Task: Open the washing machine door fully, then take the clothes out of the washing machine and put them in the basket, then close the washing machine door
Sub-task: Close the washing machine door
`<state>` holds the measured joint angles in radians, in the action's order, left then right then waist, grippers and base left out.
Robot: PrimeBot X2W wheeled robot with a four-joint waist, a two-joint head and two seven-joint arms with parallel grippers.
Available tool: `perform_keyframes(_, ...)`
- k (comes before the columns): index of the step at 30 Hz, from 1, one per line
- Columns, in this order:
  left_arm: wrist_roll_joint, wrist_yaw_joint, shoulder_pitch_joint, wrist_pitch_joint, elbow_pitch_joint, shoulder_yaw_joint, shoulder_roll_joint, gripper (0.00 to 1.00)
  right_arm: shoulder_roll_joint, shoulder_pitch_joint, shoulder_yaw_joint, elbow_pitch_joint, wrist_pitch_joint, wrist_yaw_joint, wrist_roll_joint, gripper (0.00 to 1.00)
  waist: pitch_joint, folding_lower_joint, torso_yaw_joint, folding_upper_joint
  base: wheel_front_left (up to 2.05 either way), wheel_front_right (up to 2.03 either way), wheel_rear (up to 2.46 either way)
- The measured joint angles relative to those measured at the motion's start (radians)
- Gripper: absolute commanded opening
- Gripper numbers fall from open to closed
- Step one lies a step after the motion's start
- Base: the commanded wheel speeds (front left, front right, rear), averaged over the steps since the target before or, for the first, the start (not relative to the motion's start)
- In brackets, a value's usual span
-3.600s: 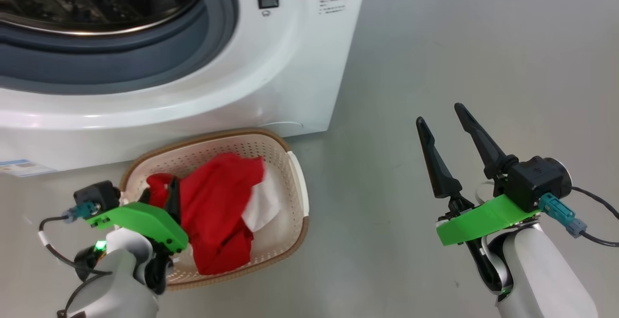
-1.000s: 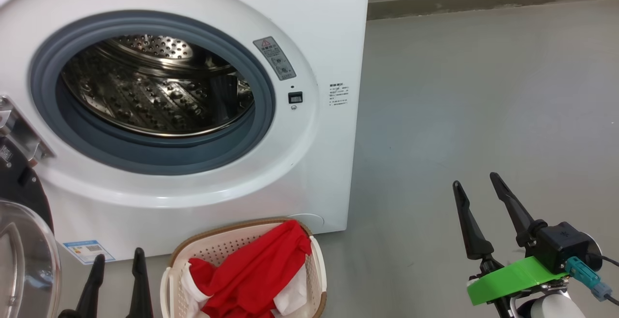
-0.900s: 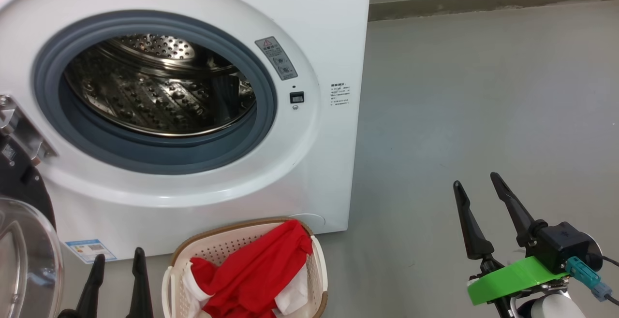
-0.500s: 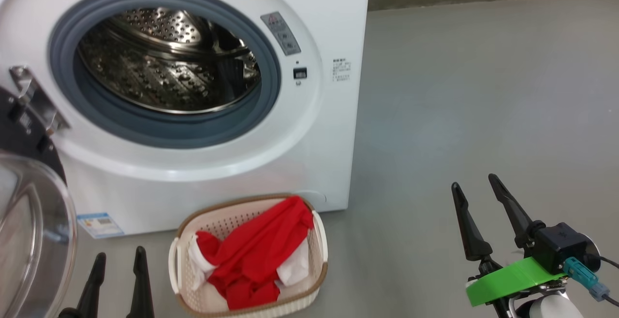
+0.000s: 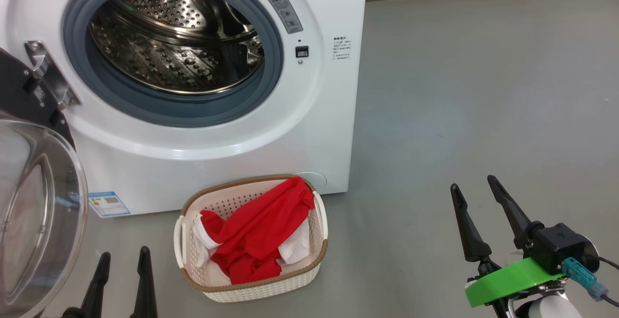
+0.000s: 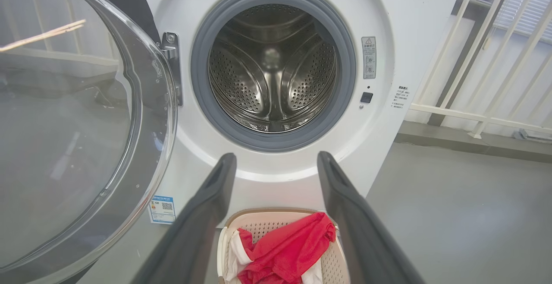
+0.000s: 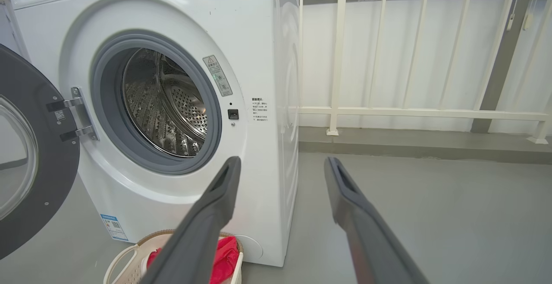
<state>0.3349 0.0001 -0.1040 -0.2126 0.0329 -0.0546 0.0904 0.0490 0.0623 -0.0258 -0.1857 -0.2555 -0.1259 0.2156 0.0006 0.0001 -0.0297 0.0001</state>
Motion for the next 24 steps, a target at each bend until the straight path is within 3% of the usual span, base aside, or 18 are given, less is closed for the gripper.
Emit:
perform_keyframes(12,-0.001,0.035,0.000,-0.002,-0.027,0.001,-0.002,1.00,0.000,0.000,-0.003,0.000,0.000,0.000,-0.008,1.00,-0.007,-0.0001,0.035,0.0000,0.00,0.00,0.00)
perform_keyframes(24,-0.011,0.082,-0.023,0.001,-0.088,-0.002,-0.003,1.00,0.000,0.000,-0.030,0.003,0.000,0.000,-0.026,1.00,-0.011,0.0000,0.136,0.0000,0.00,0.00,0.00)
